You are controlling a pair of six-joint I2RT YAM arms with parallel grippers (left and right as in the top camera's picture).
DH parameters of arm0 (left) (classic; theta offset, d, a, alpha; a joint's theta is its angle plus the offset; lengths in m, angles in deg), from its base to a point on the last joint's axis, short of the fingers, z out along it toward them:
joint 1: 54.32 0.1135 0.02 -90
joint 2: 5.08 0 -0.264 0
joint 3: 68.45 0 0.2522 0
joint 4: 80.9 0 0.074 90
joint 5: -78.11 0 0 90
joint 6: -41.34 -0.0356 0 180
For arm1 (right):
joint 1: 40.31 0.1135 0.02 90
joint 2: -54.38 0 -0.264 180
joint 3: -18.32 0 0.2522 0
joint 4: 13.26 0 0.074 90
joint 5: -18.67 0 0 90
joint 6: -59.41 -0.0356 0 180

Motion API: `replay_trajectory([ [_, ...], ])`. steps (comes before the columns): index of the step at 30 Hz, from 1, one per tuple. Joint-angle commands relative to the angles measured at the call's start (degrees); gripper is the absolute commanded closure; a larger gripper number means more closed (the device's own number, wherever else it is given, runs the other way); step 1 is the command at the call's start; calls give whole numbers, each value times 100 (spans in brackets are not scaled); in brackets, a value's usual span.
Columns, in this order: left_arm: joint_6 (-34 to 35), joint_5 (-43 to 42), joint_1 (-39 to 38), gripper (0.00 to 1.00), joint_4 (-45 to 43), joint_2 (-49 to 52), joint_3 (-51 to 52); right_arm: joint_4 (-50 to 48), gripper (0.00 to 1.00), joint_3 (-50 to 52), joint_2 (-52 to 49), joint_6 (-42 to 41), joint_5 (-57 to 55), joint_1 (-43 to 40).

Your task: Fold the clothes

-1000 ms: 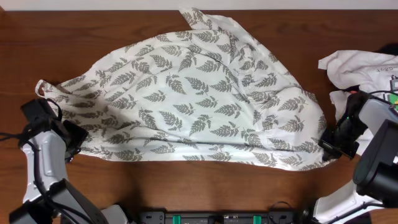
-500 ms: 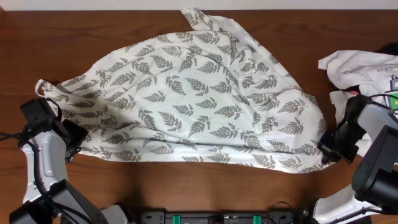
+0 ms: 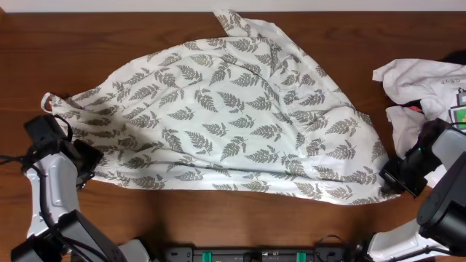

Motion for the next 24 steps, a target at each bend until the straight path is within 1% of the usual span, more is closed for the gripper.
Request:
replay_trajectory([
  [1,9,17,28,44,0,-63,-111,-273,99,293,-229,-90,-376,-138],
  [4,9,-4,26,44,-4,-63,-111,-356,99,278,83,175,-125,-87],
  [8,-39,-61,-20,44,-11,-63,-125,-446,97,146,916,542,654,127],
  [13,-466,-212,-361,45,-26,-63,-363,-457,87,-544,2065,1305,1958,592],
  [15,-726,-208,-564,46,-24,-63,-522,-592,79,-883,2385,1679,2529,907],
  [16,-846,-208,-675,46,-26,-61,-612,-664,72,-1058,2483,1843,2732,1115],
  [17,-931,-208,-772,46,-26,-61,-699,-697,69,-1209,2520,1987,2852,1298],
  [20,-962,-208,-986,46,-9,-55,-968,-625,74,-1899,2367,2474,2855,2166],
  [23,-962,-208,-1086,46,109,-55,-1237,-463,75,-2763,1836,2756,2382,3088],
  [24,-962,-210,-1108,45,181,-55,-1325,-437,73,-3069,1604,2793,2122,3357],
])
